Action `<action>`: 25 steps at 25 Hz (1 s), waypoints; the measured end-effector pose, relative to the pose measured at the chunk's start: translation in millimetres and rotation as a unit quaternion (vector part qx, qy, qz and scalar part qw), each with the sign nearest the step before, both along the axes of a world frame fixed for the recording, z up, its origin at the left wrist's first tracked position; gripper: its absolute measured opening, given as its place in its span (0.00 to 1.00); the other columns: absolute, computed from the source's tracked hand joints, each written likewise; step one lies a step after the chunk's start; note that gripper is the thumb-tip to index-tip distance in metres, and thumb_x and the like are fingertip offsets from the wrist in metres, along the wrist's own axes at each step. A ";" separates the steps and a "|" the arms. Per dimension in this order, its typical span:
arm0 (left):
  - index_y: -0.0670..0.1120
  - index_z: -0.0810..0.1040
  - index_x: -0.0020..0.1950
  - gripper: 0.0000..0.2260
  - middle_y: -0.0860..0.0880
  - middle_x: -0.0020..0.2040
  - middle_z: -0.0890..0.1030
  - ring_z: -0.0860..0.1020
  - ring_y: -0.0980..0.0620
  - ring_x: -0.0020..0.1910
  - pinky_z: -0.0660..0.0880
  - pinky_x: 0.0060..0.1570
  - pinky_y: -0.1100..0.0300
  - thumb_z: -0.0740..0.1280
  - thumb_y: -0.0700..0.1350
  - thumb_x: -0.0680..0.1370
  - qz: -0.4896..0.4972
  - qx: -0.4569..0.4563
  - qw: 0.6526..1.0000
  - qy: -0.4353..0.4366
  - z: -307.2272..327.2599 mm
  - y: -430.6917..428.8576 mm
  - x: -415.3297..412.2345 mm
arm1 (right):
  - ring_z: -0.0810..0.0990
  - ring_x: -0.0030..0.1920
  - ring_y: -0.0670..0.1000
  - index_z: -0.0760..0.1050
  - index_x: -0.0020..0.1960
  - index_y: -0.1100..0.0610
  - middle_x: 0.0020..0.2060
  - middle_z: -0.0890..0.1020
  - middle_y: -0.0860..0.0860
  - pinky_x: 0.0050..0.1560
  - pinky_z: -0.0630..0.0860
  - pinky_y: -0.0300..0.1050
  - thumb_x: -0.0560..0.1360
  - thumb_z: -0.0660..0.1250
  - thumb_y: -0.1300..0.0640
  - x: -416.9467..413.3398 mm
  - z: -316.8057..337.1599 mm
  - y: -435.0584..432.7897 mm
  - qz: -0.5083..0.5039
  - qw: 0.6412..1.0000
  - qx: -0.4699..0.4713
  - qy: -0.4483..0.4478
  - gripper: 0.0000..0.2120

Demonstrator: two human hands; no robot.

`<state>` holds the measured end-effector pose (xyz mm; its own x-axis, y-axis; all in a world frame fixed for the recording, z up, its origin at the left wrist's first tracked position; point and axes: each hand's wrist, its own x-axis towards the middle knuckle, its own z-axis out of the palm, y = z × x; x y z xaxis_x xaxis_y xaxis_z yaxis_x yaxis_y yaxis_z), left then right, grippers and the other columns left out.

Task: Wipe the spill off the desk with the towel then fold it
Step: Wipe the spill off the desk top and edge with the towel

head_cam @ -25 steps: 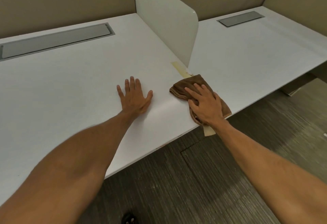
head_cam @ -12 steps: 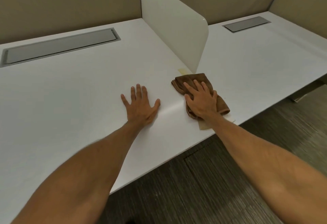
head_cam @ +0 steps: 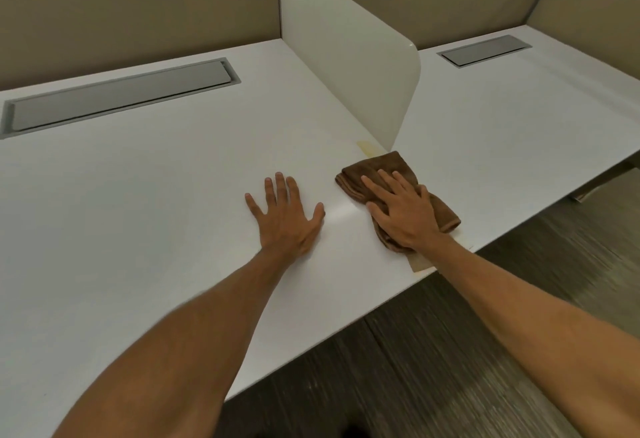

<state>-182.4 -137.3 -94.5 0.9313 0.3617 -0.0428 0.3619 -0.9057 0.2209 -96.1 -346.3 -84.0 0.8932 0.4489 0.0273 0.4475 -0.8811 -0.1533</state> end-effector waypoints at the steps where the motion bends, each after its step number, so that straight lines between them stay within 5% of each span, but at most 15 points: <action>1: 0.44 0.43 0.80 0.37 0.45 0.81 0.42 0.40 0.44 0.79 0.37 0.73 0.34 0.45 0.65 0.79 -0.002 0.001 1.000 0.003 -1.3 0.4 0.1 | 0.53 0.78 0.52 0.53 0.76 0.36 0.78 0.57 0.47 0.73 0.50 0.65 0.80 0.52 0.41 12.6 0.0 8.1 0.007 1.000 0.000 0.003 0.25; 6: 0.46 0.41 0.80 0.37 0.47 0.81 0.41 0.39 0.46 0.79 0.37 0.74 0.36 0.44 0.66 0.78 0.005 0.011 1.000 0.010 -3.8 3.2 2.4 | 0.52 0.78 0.54 0.53 0.76 0.38 0.78 0.56 0.48 0.74 0.48 0.66 0.80 0.52 0.43 69.8 10.4 48.4 0.038 0.998 -0.009 0.039 0.25; 13: 0.47 0.41 0.80 0.36 0.47 0.81 0.41 0.39 0.47 0.79 0.38 0.74 0.37 0.43 0.66 0.78 0.012 0.019 1.000 0.011 -1.2 -0.9 0.0 | 0.56 0.77 0.55 0.55 0.75 0.37 0.77 0.60 0.50 0.72 0.51 0.66 0.77 0.52 0.41 31.8 -8.7 23.7 0.069 0.997 0.018 -0.018 0.26; 25: 0.49 0.40 0.80 0.37 0.49 0.81 0.40 0.39 0.49 0.79 0.36 0.75 0.39 0.40 0.68 0.76 0.025 0.045 0.999 0.000 -10.8 2.6 4.6 | 0.50 0.77 0.60 0.52 0.76 0.39 0.79 0.54 0.51 0.72 0.44 0.71 0.79 0.50 0.44 117.5 10.2 114.5 0.053 0.997 0.005 0.053 0.26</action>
<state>-177.9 -134.7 -105.2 0.9122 0.4096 -0.0085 0.4067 -0.9030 0.1387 21.4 -231.7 -73.8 0.8393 0.5403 -0.0604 0.5181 -0.8285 -0.2125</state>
